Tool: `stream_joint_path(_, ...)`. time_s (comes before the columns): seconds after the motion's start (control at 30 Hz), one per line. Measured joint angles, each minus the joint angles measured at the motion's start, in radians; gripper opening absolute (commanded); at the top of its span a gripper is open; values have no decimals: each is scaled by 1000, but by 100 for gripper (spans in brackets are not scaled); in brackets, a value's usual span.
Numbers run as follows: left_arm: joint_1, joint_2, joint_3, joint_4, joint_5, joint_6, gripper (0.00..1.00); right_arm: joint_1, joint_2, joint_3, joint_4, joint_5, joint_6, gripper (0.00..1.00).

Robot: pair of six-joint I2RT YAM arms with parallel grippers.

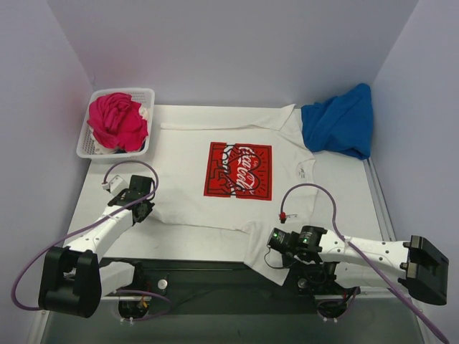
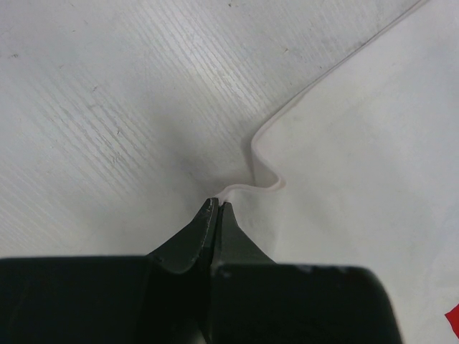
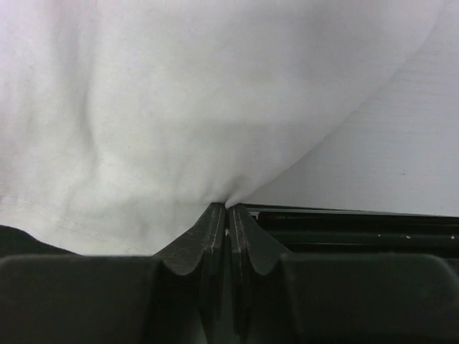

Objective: Fold and stack the t-shirts
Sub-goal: Fold the tshirt

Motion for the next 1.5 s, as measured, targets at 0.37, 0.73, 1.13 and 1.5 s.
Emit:
stream_joint_path(0.37,0,0,1,2,3,3,0,0,-20,3,6,8,4,0)
stream_joint_path(0.73,0,-87,42,-29,-8,3,0,0,-110,193,-169,188,31,0)
stream_joint_path(1.13,0,-249,60,-140,-51,-22,0,0,-246,328,-464,431,183,0)
stream_joint_path(1.5,0,-416,61,-274,-76,-62,0,0,-325,399,-568,482,248,0)
